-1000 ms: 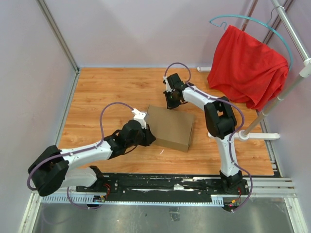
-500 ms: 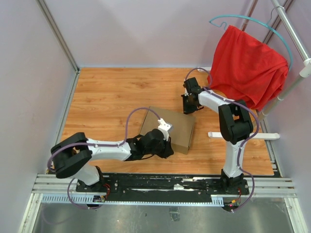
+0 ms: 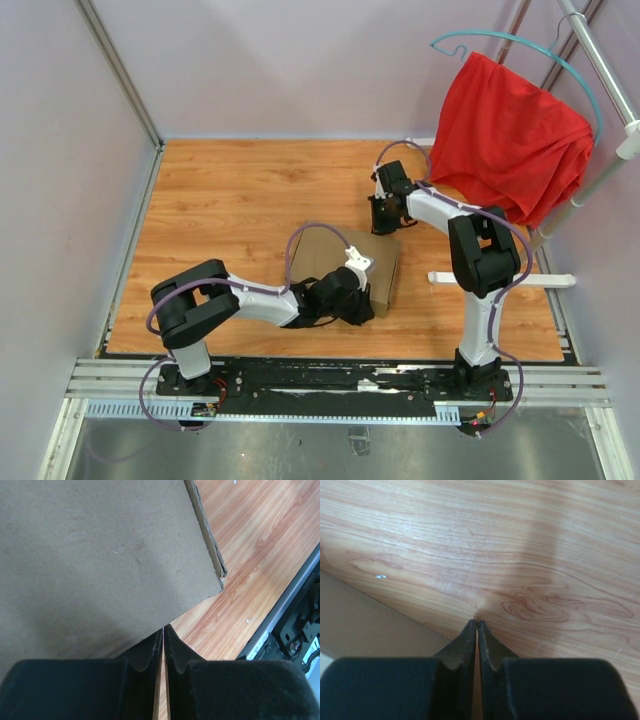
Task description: Fold the paper box
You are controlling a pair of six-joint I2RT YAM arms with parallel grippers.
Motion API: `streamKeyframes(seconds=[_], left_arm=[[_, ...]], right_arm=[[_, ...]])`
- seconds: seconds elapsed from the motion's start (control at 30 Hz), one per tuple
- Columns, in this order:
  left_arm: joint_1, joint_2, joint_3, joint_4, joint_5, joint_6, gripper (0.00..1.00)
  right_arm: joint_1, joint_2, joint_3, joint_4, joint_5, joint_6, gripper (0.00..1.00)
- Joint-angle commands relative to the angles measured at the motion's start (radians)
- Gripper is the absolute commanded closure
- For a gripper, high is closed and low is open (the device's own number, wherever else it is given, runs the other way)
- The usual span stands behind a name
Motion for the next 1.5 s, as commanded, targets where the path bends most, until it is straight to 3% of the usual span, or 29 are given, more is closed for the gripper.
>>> streamKeyframes(seconds=[0.0, 0.3, 0.47, 0.8, 0.87, 1.1, 1.23, 1.47], left_arm=[[-0.004, 0.021, 0.003, 0.082, -0.138, -0.007, 0.88], [-0.003, 0.028, 0.006, 0.025, -0.489, 0.011, 0.84], [-0.002, 0.053, 0.028, 0.000, -0.615, 0.041, 0.82], [0.002, 0.009, 0.063, 0.003, -0.588, 0.091, 0.69], [0.001, -0.025, 0.063, -0.013, -0.587, 0.100, 0.64], [0.001, -0.169, 0.051, -0.042, -0.559, 0.123, 0.49], [0.000, -0.283, 0.035, -0.080, -0.554, 0.128, 0.47], [0.000, -0.621, -0.055, -0.259, -0.568, 0.131, 0.46]], right_arm=[[0.042, 0.014, -0.010, -0.064, -0.043, -0.047, 0.94], [0.096, 0.082, 0.101, -0.105, -0.147, -0.157, 0.94], [0.106, 0.145, 0.226, -0.157, -0.169, -0.190, 0.93], [0.102, 0.211, 0.487, -0.269, -0.099, -0.270, 0.83], [0.096, 0.186, 0.495, -0.269, -0.075, -0.270, 0.73], [0.062, 0.042, 0.479, -0.230, -0.026, -0.258, 0.44], [0.056, -0.119, 0.376, -0.180, 0.009, -0.239, 0.38], [0.055, -0.499, -0.010, -0.047, 0.108, -0.151, 0.31]])
